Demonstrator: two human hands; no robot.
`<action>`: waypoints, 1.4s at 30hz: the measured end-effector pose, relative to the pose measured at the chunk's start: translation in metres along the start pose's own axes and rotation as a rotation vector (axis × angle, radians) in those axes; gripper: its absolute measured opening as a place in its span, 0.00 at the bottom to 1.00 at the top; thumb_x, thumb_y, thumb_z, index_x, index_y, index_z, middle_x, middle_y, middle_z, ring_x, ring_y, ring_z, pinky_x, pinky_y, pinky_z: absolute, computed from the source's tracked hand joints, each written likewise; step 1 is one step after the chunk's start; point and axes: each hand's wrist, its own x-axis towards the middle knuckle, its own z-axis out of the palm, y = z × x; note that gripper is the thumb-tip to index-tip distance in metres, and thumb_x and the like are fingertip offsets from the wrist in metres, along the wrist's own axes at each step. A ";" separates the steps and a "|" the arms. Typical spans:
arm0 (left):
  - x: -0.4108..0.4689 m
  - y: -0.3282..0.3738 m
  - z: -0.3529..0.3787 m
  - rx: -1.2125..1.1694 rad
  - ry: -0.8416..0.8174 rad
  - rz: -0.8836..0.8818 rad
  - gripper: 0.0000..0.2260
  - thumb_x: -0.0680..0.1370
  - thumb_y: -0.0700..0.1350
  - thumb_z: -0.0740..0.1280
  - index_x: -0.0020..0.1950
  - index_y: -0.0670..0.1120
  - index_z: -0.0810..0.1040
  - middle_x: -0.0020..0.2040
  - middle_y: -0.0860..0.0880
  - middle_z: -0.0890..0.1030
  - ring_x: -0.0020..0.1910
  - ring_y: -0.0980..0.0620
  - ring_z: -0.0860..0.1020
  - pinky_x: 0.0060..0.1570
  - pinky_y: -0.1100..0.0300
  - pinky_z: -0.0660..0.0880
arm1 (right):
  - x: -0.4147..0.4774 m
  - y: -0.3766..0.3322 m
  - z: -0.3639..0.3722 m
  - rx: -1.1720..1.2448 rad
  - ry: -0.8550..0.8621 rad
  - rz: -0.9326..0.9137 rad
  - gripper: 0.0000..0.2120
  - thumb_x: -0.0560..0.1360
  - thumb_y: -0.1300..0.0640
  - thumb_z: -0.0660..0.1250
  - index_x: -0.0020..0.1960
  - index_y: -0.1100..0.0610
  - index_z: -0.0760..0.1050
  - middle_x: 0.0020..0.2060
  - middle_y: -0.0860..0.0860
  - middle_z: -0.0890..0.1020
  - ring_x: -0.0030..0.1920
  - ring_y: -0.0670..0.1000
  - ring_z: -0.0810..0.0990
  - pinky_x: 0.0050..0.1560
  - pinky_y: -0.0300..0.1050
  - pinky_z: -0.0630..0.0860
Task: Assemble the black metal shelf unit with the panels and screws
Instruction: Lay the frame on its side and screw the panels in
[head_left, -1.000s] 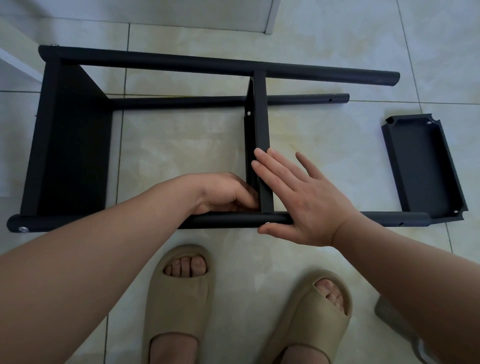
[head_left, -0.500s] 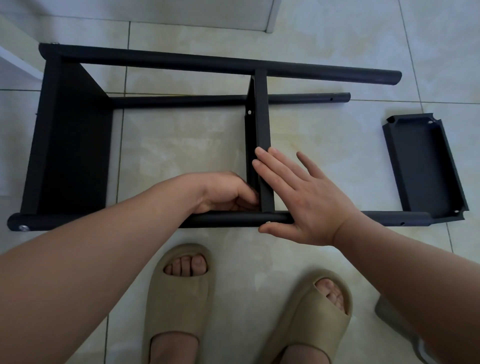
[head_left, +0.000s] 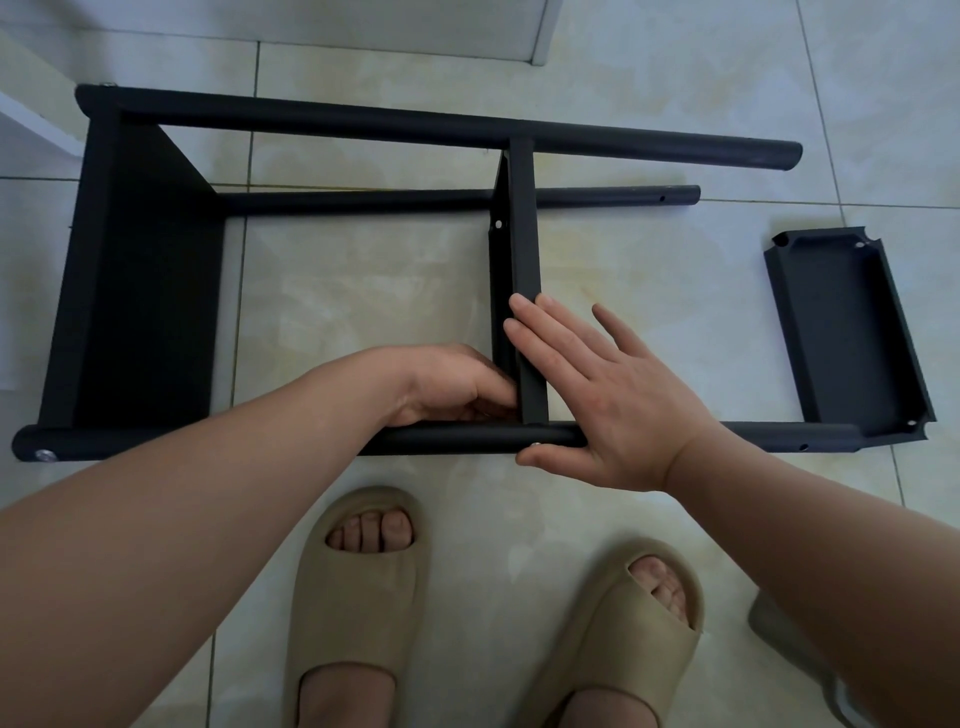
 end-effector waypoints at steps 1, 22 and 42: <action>-0.001 0.001 0.002 0.020 0.025 0.012 0.07 0.78 0.36 0.65 0.48 0.37 0.83 0.39 0.44 0.83 0.36 0.50 0.81 0.35 0.62 0.76 | 0.000 0.000 0.000 -0.002 0.000 0.000 0.47 0.76 0.26 0.51 0.83 0.57 0.51 0.83 0.50 0.49 0.82 0.51 0.47 0.77 0.65 0.56; 0.001 -0.001 -0.001 -0.011 0.017 0.010 0.12 0.76 0.31 0.63 0.57 0.29 0.78 0.43 0.39 0.80 0.36 0.49 0.82 0.36 0.62 0.78 | 0.000 -0.001 -0.001 -0.015 -0.001 -0.003 0.47 0.76 0.26 0.51 0.83 0.58 0.52 0.82 0.51 0.49 0.82 0.51 0.47 0.78 0.64 0.56; 0.003 -0.001 0.002 0.044 0.044 0.040 0.10 0.77 0.36 0.65 0.56 0.33 0.79 0.43 0.41 0.83 0.40 0.47 0.81 0.41 0.59 0.78 | 0.000 -0.001 0.000 -0.004 -0.003 0.003 0.47 0.76 0.26 0.52 0.83 0.57 0.51 0.83 0.50 0.49 0.82 0.51 0.47 0.77 0.64 0.57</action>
